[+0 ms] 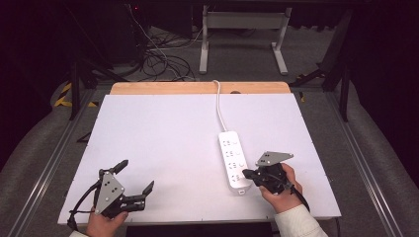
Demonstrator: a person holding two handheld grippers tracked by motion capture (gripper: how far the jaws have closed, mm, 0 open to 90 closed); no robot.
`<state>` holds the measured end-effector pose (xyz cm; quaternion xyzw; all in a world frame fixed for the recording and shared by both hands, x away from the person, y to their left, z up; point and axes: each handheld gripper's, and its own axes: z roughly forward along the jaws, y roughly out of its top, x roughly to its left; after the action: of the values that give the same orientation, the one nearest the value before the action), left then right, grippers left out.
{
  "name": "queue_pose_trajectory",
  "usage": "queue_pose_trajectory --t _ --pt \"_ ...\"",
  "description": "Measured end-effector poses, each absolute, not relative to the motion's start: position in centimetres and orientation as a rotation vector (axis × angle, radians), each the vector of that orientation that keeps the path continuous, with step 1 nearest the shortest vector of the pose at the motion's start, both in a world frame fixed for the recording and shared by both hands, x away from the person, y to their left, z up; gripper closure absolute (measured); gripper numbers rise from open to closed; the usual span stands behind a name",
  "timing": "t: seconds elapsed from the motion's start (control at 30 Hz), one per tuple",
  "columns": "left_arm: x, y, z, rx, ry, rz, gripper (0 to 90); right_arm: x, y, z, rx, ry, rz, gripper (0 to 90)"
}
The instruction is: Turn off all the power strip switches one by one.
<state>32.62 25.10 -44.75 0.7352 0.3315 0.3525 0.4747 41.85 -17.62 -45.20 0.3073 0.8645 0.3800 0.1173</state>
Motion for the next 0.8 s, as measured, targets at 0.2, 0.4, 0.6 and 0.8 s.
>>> queue_pose_trajectory --t 0.2,0.4,0.6,0.8 --pt "32.59 25.11 -44.73 1.798 0.809 0.866 4.9 41.98 -17.46 -45.48 0.908 2.541 1.088 90.0" --pt "32.58 25.08 -44.74 1.796 0.811 0.874 5.3 42.04 -17.24 -45.68 0.928 2.549 1.057 90.0" --pt "32.54 25.05 -44.75 1.797 0.808 0.873 5.3 42.12 -17.18 -45.70 0.948 2.552 1.048 90.0" --pt "32.52 25.03 -44.75 1.798 0.808 0.873 5.3 42.13 -17.13 -45.66 0.957 2.553 1.038 90.0"
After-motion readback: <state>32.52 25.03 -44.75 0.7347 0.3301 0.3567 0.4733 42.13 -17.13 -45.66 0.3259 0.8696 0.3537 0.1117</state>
